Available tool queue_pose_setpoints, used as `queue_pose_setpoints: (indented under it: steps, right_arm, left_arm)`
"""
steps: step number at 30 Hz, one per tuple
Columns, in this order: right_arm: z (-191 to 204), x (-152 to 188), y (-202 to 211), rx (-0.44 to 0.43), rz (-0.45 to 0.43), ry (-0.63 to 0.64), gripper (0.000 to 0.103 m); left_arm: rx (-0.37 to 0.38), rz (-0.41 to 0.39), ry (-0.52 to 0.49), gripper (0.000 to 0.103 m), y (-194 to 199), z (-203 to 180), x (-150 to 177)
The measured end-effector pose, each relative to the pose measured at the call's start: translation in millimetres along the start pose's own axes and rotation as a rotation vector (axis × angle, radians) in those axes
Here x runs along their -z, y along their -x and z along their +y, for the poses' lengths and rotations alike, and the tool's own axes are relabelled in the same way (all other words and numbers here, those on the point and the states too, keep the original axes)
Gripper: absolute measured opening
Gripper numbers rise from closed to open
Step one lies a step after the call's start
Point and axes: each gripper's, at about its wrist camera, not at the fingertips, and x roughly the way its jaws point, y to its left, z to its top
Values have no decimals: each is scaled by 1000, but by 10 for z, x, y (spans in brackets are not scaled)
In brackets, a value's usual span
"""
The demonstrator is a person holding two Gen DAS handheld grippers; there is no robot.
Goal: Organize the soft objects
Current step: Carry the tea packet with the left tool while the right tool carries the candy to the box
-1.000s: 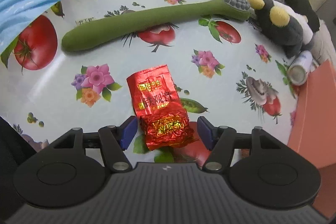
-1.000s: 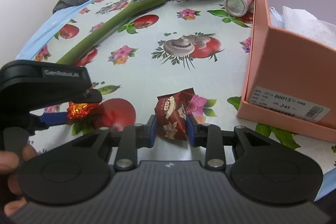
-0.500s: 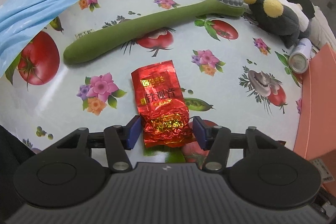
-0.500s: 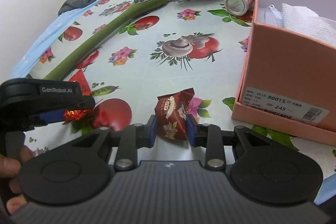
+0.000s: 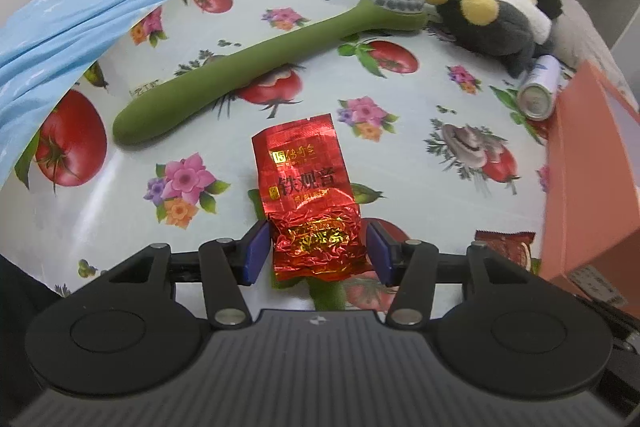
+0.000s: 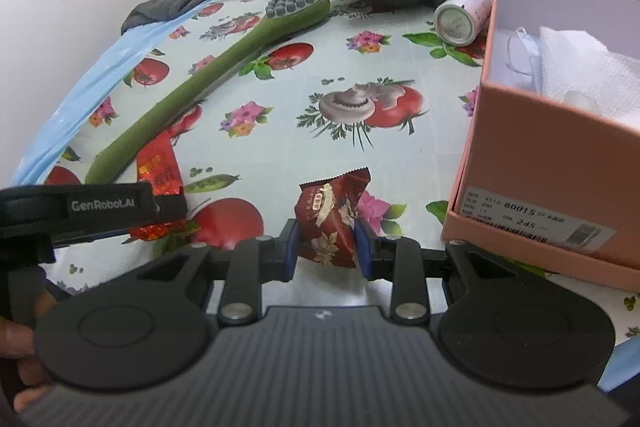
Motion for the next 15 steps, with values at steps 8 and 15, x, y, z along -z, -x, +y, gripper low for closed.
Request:
queue_pose_setpoints:
  steps: [8, 15]
  right_arm:
    - [51, -78, 282, 12, -28, -10, 33]
    - [96, -223, 646, 27, -91, -32, 33]
  left_arm:
    - [91, -35, -64, 58, 290, -43, -72]
    - [172, -81, -102, 58, 634, -57, -168]
